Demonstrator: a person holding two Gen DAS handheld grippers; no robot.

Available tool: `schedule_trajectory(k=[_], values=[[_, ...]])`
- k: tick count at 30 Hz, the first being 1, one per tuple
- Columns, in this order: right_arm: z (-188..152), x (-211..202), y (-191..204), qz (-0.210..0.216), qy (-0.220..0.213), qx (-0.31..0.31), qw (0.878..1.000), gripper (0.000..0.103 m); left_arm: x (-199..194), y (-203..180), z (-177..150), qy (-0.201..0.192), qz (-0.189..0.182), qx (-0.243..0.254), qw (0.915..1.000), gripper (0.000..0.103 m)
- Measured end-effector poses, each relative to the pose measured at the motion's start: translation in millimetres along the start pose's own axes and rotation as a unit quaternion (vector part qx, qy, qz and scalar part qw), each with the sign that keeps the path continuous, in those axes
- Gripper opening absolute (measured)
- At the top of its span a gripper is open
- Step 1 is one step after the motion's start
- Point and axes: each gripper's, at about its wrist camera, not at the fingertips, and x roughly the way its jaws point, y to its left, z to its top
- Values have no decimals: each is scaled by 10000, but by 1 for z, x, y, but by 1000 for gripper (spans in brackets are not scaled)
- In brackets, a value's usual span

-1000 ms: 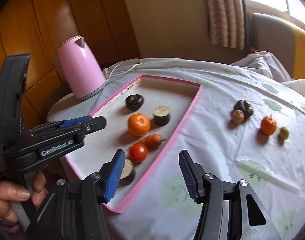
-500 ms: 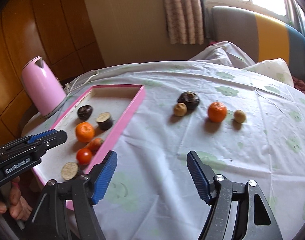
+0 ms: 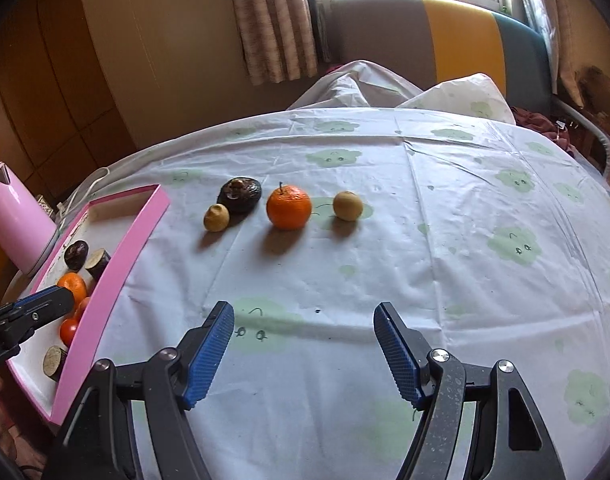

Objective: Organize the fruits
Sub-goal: 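Grasp the small tan wrinkled fruit with the left gripper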

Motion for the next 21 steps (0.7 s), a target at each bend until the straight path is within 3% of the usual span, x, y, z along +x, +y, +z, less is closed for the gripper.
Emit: schedule_trajectory(k=[3, 9, 21], values=[[1, 2, -6, -40, -8, 15, 10000, 73, 15, -11, 10, 87, -77, 121, 9999, 29], [5, 7, -5, -127, -56, -154, 9998, 73, 56, -23, 32, 407, -322, -95, 9986, 29], [6, 20, -20, -76, -21, -61, 10000, 73, 129, -42, 71, 738, -2, 0, 9973, 33]])
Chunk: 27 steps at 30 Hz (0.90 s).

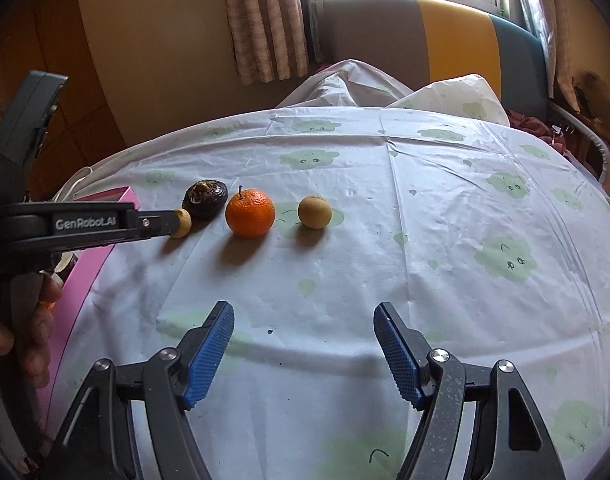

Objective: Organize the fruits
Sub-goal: 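Grasp the small tan wrinkled fruit with the left gripper, then grasp the mandarin with the right gripper while the left holds the tan fruit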

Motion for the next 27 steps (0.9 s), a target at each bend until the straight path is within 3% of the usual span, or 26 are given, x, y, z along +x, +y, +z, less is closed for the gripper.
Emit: schedule_trajectory(k=[8, 16, 20, 27], values=[[-6, 4, -11, 70, -4, 191, 9998, 73, 7, 8, -2, -139, -55, -98, 9998, 26], [-7, 5, -11, 108, 7, 222, 9997, 74, -27, -1, -61, -229, -20, 110, 9997, 26], [-7, 6, -11, 109, 10, 218, 9997, 74, -44, -5, -93, -551, 102, 292, 9980, 26], [-6, 7, -6, -14, 74, 78, 9999, 74, -41, -3, -102, -859, 73, 433, 9953, 26]])
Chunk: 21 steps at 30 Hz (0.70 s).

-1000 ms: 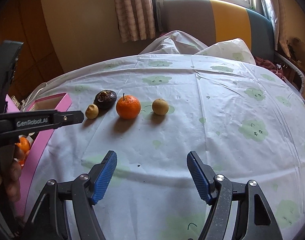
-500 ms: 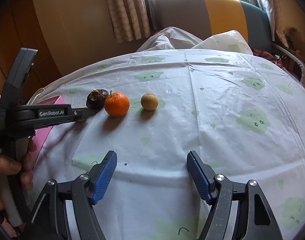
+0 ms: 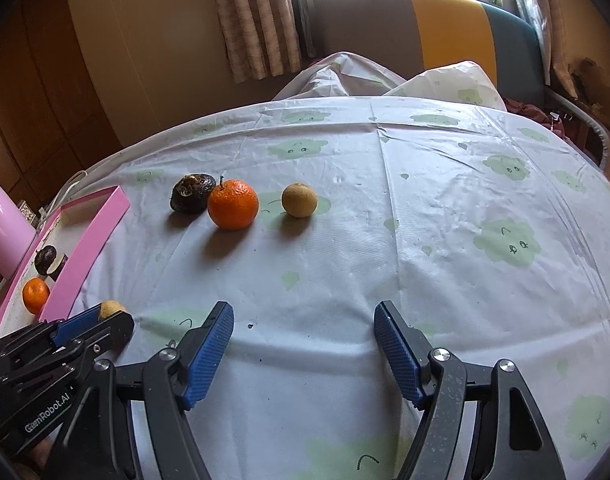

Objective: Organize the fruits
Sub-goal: 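Grasp the mandarin with the right gripper while the left holds the tan fruit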

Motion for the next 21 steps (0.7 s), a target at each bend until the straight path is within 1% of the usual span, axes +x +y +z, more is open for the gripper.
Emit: schedule_trajectory(k=[2, 5, 6, 8, 11, 13, 17, 21], values=[[1, 0, 2, -37, 43, -82, 10000, 74, 0, -1, -3, -80, 3, 85, 9999, 27], [4, 0, 4, -25, 94, -155, 9998, 73, -1, 1, -4, -107, -52, 38, 9999, 27], [6, -1, 6, 28, 85, -183, 9998, 72, -1, 2, -4, -122, -80, 15, 9999, 26], [14, -2, 13, 123, 28, -303, 9995, 67, -1, 2, -5, -145, -105, -6, 9998, 26], [30, 0, 26, 290, -53, -436, 9986, 65, -1, 3, -5, -180, -144, -50, 9997, 26], [43, 6, 35, 369, -127, -524, 9979, 65, -1, 4, -6, -194, -181, -83, 9996, 26], [67, 21, 56, 348, -243, -885, 9952, 65, -1, 6, -6, -207, -238, -136, 9994, 26], [78, 49, 72, 214, -44, -1333, 9908, 65, -1, 7, -6, -215, -270, -164, 9993, 26]])
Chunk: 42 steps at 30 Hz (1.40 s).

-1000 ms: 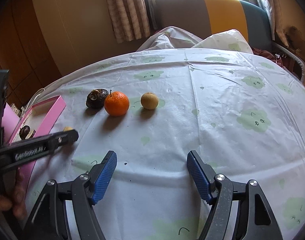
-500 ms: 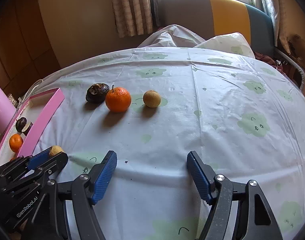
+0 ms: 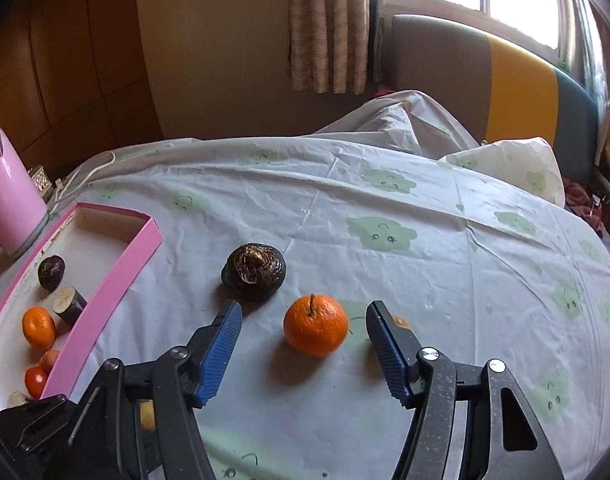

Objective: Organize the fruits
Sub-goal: 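Grasp the mandarin with the right gripper while the left holds the tan fruit, then place the tan fruit in the pink tray with the left gripper while the right holds the mandarin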

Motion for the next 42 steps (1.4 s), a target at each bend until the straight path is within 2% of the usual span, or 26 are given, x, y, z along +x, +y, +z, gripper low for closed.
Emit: schedule_trajectory(k=[3, 4, 5, 9, 13, 15, 18, 20, 42], values=[[-2, 19, 3, -252, 257, -202, 9991, 46, 0, 0, 0, -5, -3, -6, 10000, 26], [-3, 20, 0, -215, 252, -175, 9993, 39, 0, 1, 0, -10, -6, -8, 10000, 26], [-4, 17, -2, -188, 200, -141, 9995, 38, 0, 1, -1, -11, -6, -10, 10000, 26], [-15, -3, -1, 110, 163, -90, 9998, 38, 0, 0, -1, -14, 15, 9, 10000, 26], [-41, -28, -2, 405, 213, 217, 9987, 38, 0, 0, -1, -12, 17, 10, 10000, 26], [-56, -33, -1, 233, 235, 200, 9993, 38, 1, -2, 0, 2, 52, 41, 10000, 26], [-69, -37, 1, 204, 141, 234, 9994, 39, 2, -3, 1, 28, 92, 86, 9999, 26], [-72, -29, 3, 157, 322, 157, 9992, 39, 2, -4, 1, 57, 119, 110, 9999, 26], [-74, -30, 4, 37, 175, 117, 9998, 39, -4, -9, -1, 120, 249, 313, 9991, 26]])
